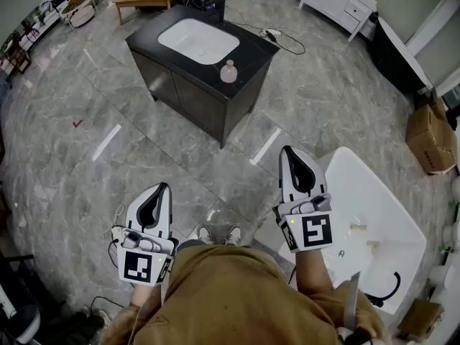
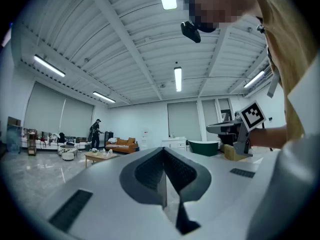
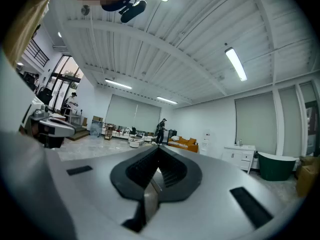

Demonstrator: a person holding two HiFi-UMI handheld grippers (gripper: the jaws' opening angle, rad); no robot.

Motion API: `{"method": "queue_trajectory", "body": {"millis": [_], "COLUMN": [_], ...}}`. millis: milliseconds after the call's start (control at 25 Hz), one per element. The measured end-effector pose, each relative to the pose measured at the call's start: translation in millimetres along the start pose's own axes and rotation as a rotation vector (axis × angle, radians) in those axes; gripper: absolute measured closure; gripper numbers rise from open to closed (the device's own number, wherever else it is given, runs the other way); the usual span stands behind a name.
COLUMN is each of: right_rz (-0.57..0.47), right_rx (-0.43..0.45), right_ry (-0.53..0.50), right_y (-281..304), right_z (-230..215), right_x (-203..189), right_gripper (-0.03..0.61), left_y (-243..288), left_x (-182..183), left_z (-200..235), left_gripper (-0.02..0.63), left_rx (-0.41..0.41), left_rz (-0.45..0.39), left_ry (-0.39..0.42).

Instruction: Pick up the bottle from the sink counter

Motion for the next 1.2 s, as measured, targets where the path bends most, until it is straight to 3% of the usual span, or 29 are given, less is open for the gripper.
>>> {"method": "queue_trajectory", "body": {"millis": [880,1200], "right_rz": [0.049,0.052], "right_rx": [0.015,-0.001], "right_ry": [0.050,0.065], "right_y": [-49,-54], "right_z": [-63,-75], "right_x": [-69,-81], "right_gripper": [0.577,0.577], "left_y": [41,63], "left_x": [-16,-16], "left_z": [-66,-81], "left_gripper": [0.611,0.611], "left_rx": [0.035,0.000], "left_rz": [0.004,0.009], "left_ry": [0.050,0.074]}}
Point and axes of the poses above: the fingertips, and each gripper's own axes: y forward along the fingers, z to its left, x out of its top, the point moved 1 cm from there along -y, backward along the fingers, and after that the axes turned 15 degrees about -y, right-handed, at the moved point
